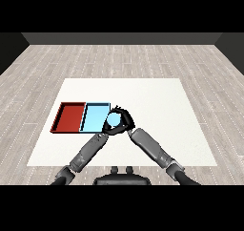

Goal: Pick the blue can and put it in the blue box

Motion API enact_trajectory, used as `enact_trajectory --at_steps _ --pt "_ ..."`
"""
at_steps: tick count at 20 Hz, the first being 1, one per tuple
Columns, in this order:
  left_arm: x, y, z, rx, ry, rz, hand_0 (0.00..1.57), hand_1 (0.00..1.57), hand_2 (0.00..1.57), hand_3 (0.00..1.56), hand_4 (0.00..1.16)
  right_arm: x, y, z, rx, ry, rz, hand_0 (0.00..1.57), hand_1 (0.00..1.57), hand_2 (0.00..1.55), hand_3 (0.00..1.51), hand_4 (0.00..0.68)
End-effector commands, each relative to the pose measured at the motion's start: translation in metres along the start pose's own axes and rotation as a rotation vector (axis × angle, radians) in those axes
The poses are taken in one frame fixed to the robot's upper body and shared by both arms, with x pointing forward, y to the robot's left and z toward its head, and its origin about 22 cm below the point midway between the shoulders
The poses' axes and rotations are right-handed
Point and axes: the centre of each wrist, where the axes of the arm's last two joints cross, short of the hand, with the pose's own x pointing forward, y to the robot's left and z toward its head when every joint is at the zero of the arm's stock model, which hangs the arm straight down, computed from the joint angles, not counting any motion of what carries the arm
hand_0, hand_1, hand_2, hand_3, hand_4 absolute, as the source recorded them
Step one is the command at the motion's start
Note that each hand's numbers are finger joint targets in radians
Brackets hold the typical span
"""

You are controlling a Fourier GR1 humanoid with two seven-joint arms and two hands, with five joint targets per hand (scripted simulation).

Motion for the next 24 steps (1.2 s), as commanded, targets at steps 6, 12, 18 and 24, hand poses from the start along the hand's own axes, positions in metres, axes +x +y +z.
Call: enact_trajectory --at_steps 6,12,18,24 --pt "0.002 -0.017 0.002 0.05 -0.002 0.09 0.73 0.73 0.82 0.64 0.67 -0.005 0.021 0.016 0.025 0.012 -0.072 1.44 1.44 1.45 1.39 0.6" --pt "0.0 -0.016 0.002 0.018 0.044 0.199 1.18 1.18 1.19 1.03 0.63 -0.012 0.003 0.008 -0.005 0.008 -0.073 1.44 1.44 1.45 1.39 0.58" --pt "-0.026 -0.008 0.018 0.056 0.098 0.194 1.57 1.57 1.54 1.47 0.76 -0.006 -0.004 0.002 -0.023 0.058 -0.176 1.09 1.09 1.12 0.8 0.0" --pt "-0.006 0.004 0.007 0.046 0.073 0.206 1.57 1.57 1.52 1.45 1.1 0.002 -0.001 0.006 -0.024 0.058 -0.145 0.0 0.0 0.0 0.0 0.0"
